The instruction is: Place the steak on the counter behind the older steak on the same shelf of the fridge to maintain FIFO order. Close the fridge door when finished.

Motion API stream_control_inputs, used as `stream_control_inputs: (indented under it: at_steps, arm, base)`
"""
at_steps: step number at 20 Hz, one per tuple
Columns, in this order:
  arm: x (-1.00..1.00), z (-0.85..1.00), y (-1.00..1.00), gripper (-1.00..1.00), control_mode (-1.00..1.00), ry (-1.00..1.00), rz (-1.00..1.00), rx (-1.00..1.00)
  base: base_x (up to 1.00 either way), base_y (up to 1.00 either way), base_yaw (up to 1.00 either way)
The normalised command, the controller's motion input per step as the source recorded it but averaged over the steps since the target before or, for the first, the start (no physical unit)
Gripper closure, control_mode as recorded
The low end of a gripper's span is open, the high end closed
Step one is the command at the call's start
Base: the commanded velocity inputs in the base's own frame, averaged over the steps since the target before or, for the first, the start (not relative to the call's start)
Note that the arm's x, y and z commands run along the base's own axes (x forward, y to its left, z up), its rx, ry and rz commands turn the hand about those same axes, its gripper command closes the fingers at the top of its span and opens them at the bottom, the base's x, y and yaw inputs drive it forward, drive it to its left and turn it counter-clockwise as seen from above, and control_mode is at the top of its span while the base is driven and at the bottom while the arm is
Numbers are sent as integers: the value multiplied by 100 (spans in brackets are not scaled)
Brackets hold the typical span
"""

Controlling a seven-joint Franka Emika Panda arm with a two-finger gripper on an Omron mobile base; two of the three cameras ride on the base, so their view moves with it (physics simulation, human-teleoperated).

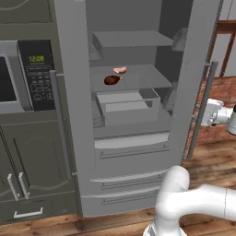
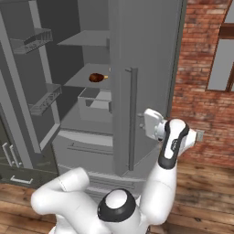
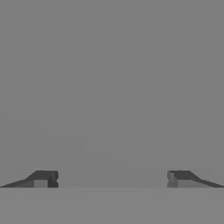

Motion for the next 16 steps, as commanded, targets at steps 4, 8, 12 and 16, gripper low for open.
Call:
stream_control_inputs:
  at_steps: [4,8,12,16]
  arm:
    - [21,10,69,-100,-100,0,-2,0]
    - [44,2,34,-100,-100,0,-15,0]
    - [53,0,17,-100,-100,2,-25,0]
    - [45,0,0,-100,-100,11,-31,0]
  base:
    - [0,0,0]
    - [0,0,0]
    - [0,0,0]
    - [0,0,0]
